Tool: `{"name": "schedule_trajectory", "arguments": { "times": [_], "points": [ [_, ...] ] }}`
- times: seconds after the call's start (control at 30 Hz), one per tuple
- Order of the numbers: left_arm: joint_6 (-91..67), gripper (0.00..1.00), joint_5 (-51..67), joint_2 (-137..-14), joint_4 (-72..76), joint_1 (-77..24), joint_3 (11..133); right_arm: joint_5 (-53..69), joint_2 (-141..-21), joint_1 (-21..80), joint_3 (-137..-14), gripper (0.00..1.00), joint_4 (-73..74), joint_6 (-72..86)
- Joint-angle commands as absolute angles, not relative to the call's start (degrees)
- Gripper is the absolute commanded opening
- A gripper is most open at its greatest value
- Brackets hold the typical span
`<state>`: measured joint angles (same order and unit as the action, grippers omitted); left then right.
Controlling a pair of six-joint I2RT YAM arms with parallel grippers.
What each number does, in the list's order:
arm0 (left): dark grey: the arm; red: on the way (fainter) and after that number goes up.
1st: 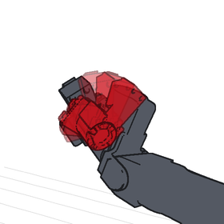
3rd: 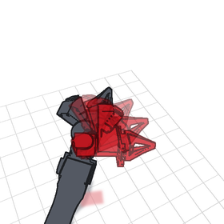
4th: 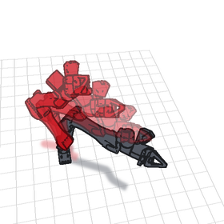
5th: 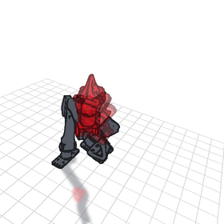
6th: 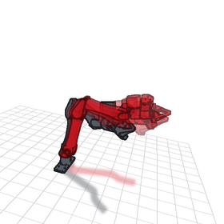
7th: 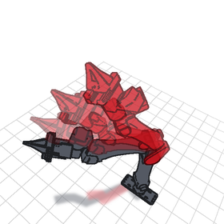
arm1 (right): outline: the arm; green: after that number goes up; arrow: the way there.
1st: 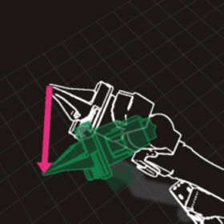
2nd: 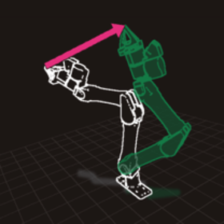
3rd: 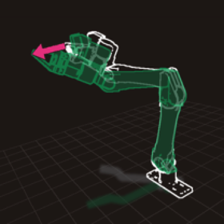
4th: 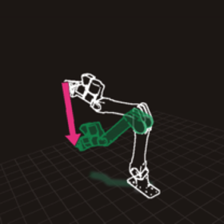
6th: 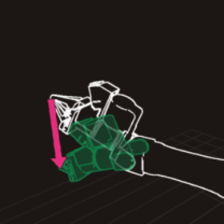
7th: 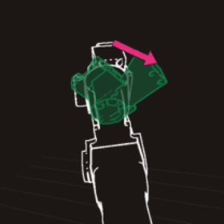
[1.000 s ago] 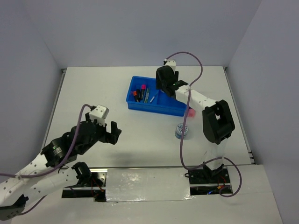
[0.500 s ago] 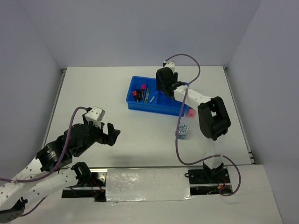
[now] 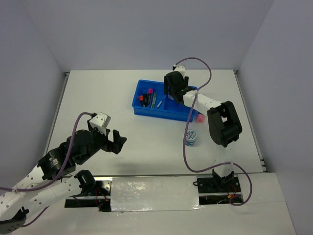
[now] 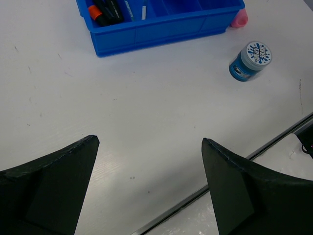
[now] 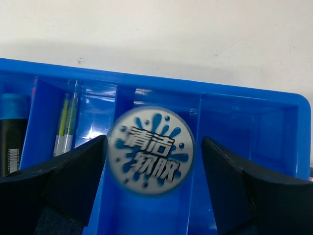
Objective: Sort the stationery into containers
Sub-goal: Place the stationery in the storage box, then pick up the stationery from the center of the board.
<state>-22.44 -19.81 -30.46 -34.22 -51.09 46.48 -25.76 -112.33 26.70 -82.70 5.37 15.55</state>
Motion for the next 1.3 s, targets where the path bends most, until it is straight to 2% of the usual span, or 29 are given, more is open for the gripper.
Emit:
{"name": "schedule_trajectory", "arguments": {
  "times": [0.0,0.03,0.07,0.2,0.33,0.5,0.7,0.8,1.0,1.27],
  "points": [
    [-21.36,0.99,-19.42,-29.88,-31.29,-50.89,46.41,-25.93,-108.64,26.46,-82.18,0.85,2.02,16.08],
    [-21.36,0.99,-19.34,-29.88,-31.29,-50.89,46.41,-26.01,-108.2,26.46,-82.09,0.9,2.11,16.26],
    [-21.36,0.99,-19.42,-30.06,-31.29,-50.89,46.41,-26.02,-107.67,26.46,-82.09,1.0,2.28,16.35],
    [-21.53,0.99,-19.69,-30.5,-31.46,-50.89,46.49,-26.01,-106.79,26.46,-82.7,1.0,3.77,16.96],
    [-21.88,0.99,-21.09,-30.32,-31.82,-50.8,46.58,-26.62,-100.31,26.98,-83.4,1.0,7.8,18.71],
    [-24.6,0.99,-28.36,-30.41,-33.75,-49.92,47.02,-22.51,-92.21,27.33,-87.72,1.0,31.43,21.79],
    [-27.24,0.99,-32.87,-33.57,-36.47,-45.01,47.63,-18.28,-72.11,28.21,-68.23,1.0,37.44,24.87],
    [-27.68,0.99,-33.49,-37.08,-37.52,-42.81,48.34,-19.94,-66.64,29.18,-60.57,1.0,39.72,27.59],
    [-26.46,0.99,-30.24,-39.9,-36.39,-40.69,48.25,-14.08,-61.18,29.79,-48.63,1.0,36.58,27.08],
    [-25.05,0.99,-26.81,-39.64,-35.07,-40.69,47.55,-12.75,-64.42,29.79,-44.56,1.0,32.97,26.02]
  ]
}}
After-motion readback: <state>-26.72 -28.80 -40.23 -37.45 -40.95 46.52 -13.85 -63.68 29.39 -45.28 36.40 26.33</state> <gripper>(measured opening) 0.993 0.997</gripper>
